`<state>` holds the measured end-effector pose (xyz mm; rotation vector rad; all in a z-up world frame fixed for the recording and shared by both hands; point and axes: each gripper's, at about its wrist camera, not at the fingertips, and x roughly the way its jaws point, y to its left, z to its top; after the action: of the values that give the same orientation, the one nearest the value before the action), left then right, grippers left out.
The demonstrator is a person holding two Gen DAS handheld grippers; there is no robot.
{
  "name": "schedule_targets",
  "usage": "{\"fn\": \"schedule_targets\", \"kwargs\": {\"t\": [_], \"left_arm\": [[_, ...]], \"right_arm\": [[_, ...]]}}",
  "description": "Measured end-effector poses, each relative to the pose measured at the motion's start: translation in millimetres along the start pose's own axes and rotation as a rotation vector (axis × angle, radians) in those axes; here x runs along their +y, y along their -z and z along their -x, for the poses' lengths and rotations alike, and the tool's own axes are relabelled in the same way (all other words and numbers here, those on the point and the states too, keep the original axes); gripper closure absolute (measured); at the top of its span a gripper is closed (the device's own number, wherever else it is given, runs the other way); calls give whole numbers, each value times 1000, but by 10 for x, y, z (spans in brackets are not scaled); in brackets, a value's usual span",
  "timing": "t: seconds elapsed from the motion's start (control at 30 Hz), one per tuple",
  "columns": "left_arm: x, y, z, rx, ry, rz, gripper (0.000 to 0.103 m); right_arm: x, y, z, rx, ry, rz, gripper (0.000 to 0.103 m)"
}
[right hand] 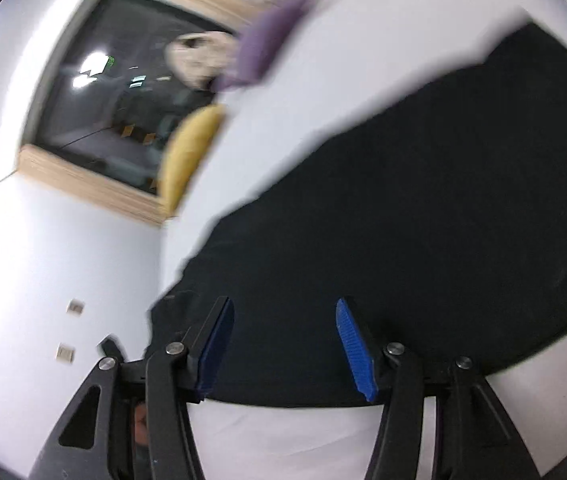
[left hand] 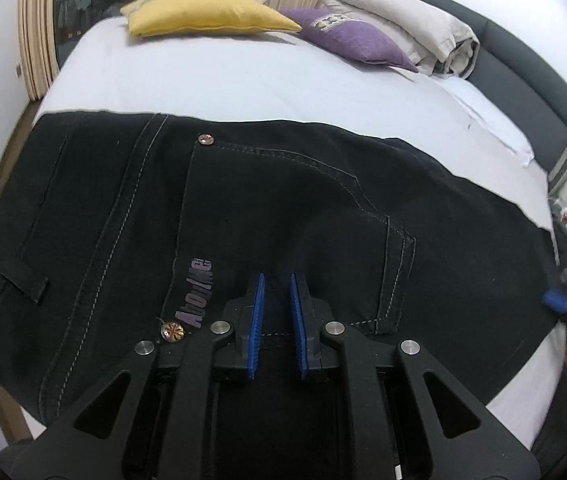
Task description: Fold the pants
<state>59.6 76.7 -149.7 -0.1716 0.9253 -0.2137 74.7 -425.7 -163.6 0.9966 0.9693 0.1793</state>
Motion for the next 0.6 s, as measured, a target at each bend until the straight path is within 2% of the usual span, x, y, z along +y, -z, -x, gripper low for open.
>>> {"fn": "schedule_targets", "kwargs": {"t": [0.07, 0.13, 0.23, 0.33, 0.4, 0.43, 0.47, 0.5, 0.53, 0.57, 0.6], "left_arm": [[13, -9, -7, 12, 8, -17, 90], [15, -20, -25, 13, 8, -20, 90], [-24, -20, -50, 2, -18, -25, 90], [-77, -28, -28, 5, -50, -40, 90], [-180, -70, -20, 12, -99, -72, 90], [-218, -81, 11, 11, -112, -80, 90], [-264, -86, 23, 9, -112, -81, 90], [-309, -90, 36, 3, -115, -80, 90], [-355, -87, 67, -3, -115, -78, 90], [-378, -87, 73, -8, -112, -71, 90], [-389, -89, 77, -11, -110, -65, 90]], "right_arm": [[-331, -72, 178, -29, -1, -86, 88], [-636, -180, 495, -114, 29, -150, 97], [-968, -201, 918, -219, 81, -214, 99], [-1129, -141, 1300, -335, 207, -274, 99], [-985, -154, 1429, -385, 230, -251, 87], [-819, -187, 1470, -396, 219, -194, 79], [-588, -98, 1396, -385, 184, -149, 73], [-522, -124, 1387, -360, 148, -109, 69], [-406, -152, 1280, -327, 117, -70, 61], [-315, -167, 1114, -289, 88, -32, 56], [-307, -154, 1023, -258, 72, -14, 56]]}}
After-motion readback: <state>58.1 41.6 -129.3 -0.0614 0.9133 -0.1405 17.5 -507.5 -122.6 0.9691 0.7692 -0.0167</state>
